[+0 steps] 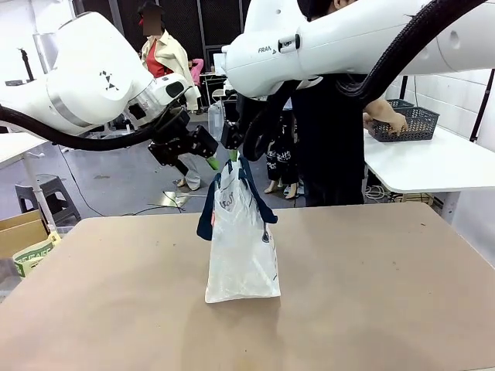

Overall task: Transfer purchased items from the store into the shopping bag.
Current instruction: Open the Reusable shopping bag in the center of the table.

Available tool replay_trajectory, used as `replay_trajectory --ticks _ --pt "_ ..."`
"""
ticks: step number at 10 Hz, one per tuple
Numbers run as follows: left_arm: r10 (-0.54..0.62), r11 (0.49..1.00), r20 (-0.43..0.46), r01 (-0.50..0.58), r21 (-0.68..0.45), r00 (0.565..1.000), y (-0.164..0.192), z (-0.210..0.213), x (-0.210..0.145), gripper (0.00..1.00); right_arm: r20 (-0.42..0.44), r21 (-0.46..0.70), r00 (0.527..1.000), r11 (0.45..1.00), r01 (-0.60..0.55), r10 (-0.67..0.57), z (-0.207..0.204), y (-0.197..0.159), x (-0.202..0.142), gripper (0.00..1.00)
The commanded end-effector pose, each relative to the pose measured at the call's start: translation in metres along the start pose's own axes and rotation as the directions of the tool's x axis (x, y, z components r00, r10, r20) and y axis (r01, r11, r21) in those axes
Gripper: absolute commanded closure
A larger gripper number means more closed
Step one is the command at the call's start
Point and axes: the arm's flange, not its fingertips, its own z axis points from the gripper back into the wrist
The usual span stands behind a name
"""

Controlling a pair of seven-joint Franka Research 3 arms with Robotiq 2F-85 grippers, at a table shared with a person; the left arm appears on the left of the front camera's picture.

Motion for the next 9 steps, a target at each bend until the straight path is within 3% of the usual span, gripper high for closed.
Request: replay_trajectory --ticks 1,9 --pt "-0.002 0.999 -0.007 0.002 -0.033 1.0 -0.005 -0.004 0.003 0.0 -0.033 0.014 0.999 1.0 0.028 -0.027 -0.006 0.002 -0.008 0.0" --pt "0.054 0.997 -0.085 -0.058 -0.051 0.995 -0.014 -0.04 0.006 0.0 -0.091 0.039 0.992 0.995 0.095 -0.091 -0.023 -0.017 -0.034 0.0"
